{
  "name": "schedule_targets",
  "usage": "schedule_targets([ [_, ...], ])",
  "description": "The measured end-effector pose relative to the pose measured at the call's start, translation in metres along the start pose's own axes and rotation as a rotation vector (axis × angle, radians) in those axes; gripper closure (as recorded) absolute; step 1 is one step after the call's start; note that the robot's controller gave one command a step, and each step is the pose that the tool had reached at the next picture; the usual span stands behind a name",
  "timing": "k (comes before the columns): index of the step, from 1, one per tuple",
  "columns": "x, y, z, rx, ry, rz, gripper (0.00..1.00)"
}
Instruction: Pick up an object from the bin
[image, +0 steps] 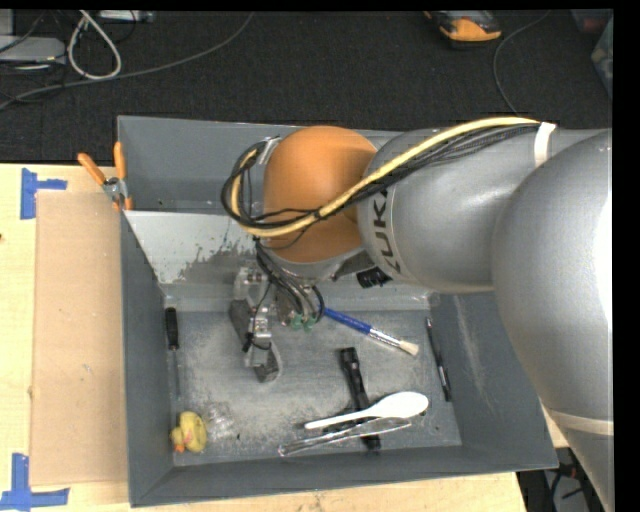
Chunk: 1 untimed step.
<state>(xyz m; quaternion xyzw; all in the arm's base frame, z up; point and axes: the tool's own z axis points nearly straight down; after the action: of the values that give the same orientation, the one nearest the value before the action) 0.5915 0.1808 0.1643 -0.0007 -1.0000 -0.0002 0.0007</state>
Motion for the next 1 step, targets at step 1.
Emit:
schedule_targets([
  [1, -0.0047, -0.0108, 0.0336, -0.003, -0.006, 0.108, 0.0],
])
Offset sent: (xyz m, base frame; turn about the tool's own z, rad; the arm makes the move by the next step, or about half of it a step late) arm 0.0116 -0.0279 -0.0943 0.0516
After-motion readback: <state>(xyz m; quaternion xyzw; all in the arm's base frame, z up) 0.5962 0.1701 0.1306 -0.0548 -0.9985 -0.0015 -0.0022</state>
